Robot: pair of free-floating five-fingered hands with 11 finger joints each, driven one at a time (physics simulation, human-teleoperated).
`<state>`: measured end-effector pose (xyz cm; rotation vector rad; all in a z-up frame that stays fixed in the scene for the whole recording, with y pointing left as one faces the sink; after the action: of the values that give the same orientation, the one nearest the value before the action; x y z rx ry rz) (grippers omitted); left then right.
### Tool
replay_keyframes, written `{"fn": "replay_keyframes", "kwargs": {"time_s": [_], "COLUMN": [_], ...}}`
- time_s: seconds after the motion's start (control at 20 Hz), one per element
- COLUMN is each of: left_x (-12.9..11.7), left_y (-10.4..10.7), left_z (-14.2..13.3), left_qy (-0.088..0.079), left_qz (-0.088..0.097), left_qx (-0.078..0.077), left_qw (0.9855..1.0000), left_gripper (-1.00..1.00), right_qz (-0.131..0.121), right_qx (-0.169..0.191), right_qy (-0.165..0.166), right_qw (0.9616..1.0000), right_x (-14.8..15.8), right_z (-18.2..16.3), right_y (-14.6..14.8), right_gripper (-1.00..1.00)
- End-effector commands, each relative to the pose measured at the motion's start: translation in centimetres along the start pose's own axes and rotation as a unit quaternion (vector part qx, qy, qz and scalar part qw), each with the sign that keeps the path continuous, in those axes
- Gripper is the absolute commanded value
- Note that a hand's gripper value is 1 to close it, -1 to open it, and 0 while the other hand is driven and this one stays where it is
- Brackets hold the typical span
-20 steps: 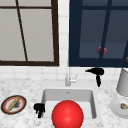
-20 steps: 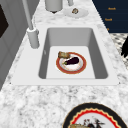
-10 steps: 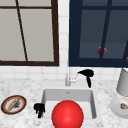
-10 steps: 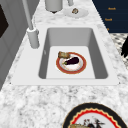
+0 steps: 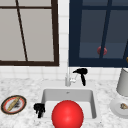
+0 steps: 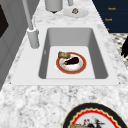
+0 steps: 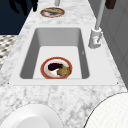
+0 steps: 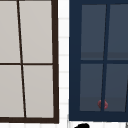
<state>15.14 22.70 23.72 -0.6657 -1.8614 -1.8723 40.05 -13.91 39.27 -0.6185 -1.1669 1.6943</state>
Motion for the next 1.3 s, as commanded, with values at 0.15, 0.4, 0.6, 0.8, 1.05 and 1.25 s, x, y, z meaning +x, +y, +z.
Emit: {"fn": "replay_keyframes", "kwargs": {"time_s": [0.15, 0.4, 0.6, 0.8, 1.05, 1.25], "left_x": [0.0, 0.0, 0.0, 0.0, 0.0, 0.0], "left_y": [0.0, 0.0, 0.0, 0.0, 0.0, 0.0], "left_z": [0.0, 0.0, 0.0, 0.0, 0.0, 0.0], "left_qy": [0.000, 0.000, 0.000, 0.000, 0.000, 0.000], "left_qz": [0.000, 0.000, 0.000, 0.000, 0.000, 0.000], "left_qx": [0.000, 0.000, 0.000, 0.000, 0.000, 0.000], "left_qw": [1.0000, 1.0000, 1.0000, 1.0000, 1.0000, 1.0000], "left_gripper": [0.00, 0.00, 0.00, 0.00, 0.00, 0.00], "right_qz": [0.016, 0.012, -0.009, -0.036, -0.054, -0.075], "right_qx": [0.020, 0.017, 0.059, 0.104, 0.158, 0.198], "right_qy": [0.004, 0.006, 0.004, 0.001, 0.008, 0.009], "right_qw": [0.9997, 0.9998, 0.9982, 0.9939, 0.9860, 0.9773], "right_x": [-2.1, -3.2, -4.5, -4.6, -6.0, -6.7], "right_z": [-6.0, -9.3, -12.5, -15.1, -17.4, -19.8], "right_y": [0.5, 2.2, 2.3, 2.4, 1.2, 1.3], "right_gripper": [-1.00, -1.00, -1.00, -1.00, -1.00, -1.00]}}
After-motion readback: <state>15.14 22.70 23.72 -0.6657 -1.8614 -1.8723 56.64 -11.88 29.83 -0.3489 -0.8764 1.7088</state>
